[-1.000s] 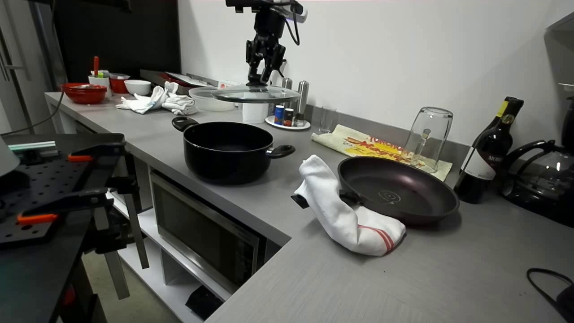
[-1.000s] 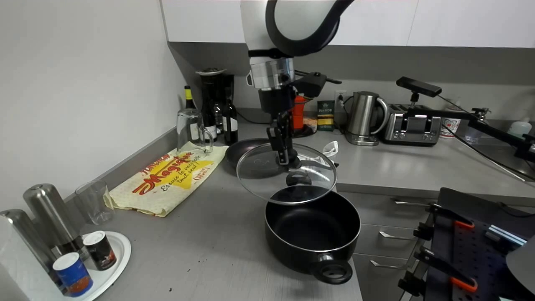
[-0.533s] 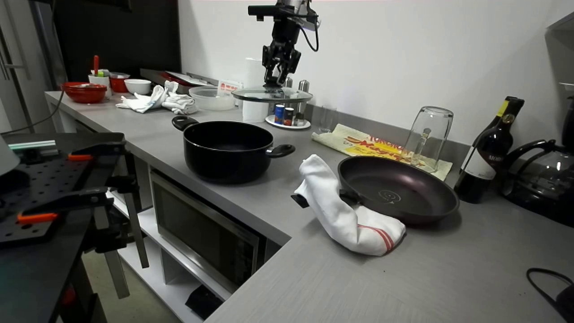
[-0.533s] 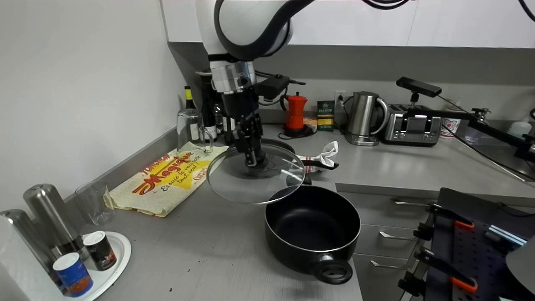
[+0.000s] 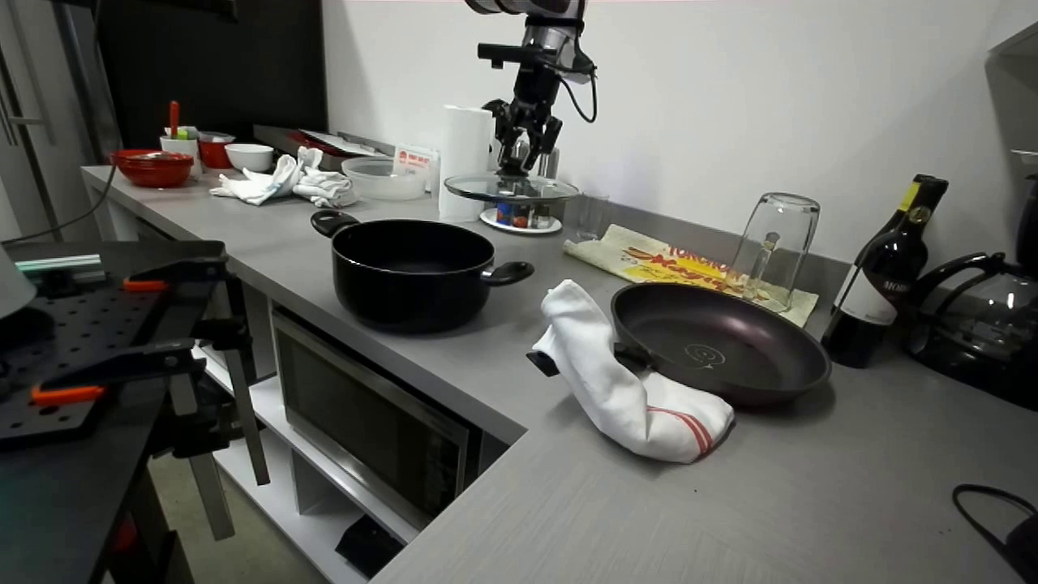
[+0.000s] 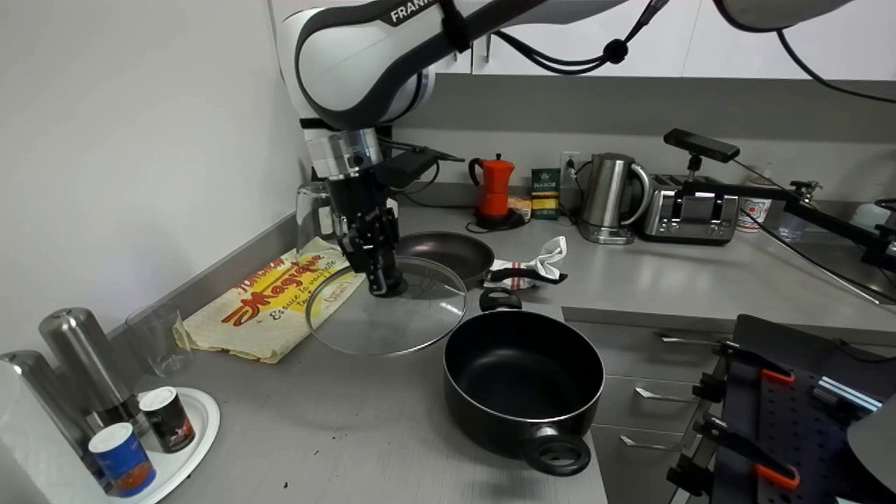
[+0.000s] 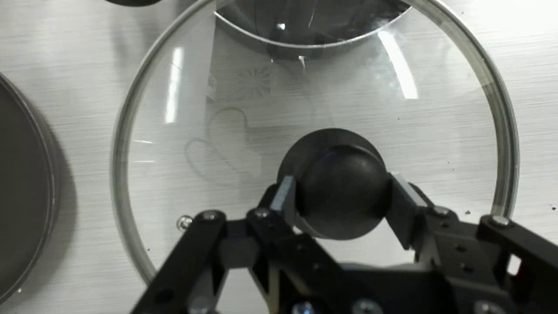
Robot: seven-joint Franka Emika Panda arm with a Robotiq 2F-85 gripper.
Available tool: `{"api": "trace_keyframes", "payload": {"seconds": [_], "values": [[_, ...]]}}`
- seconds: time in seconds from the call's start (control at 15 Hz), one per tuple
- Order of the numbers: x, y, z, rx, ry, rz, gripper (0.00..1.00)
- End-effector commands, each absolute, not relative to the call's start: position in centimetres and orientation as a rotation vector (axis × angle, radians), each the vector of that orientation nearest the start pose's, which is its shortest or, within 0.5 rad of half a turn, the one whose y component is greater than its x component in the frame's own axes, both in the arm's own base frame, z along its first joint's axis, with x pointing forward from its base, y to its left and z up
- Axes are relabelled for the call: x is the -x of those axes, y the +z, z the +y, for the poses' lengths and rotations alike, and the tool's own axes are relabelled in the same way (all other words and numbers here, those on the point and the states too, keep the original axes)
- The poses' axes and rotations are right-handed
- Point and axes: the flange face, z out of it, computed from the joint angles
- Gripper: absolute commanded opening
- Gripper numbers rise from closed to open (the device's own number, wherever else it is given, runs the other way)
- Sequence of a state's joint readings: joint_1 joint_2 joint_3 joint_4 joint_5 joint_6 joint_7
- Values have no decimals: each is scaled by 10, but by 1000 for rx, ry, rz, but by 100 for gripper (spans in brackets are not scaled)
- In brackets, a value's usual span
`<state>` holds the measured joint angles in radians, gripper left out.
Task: Take the lid off the pot
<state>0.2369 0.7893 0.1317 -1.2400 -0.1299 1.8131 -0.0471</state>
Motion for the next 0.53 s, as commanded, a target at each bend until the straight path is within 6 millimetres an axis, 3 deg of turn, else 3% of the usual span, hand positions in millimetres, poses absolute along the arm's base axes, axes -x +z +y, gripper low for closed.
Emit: {"api": "trace_keyframes", "payload": {"seconds": [0.0, 0.47], "values": [[-713, 281, 246, 3111, 318, -755, 26], [-735, 252, 262, 3055, 232, -827, 26]]}}
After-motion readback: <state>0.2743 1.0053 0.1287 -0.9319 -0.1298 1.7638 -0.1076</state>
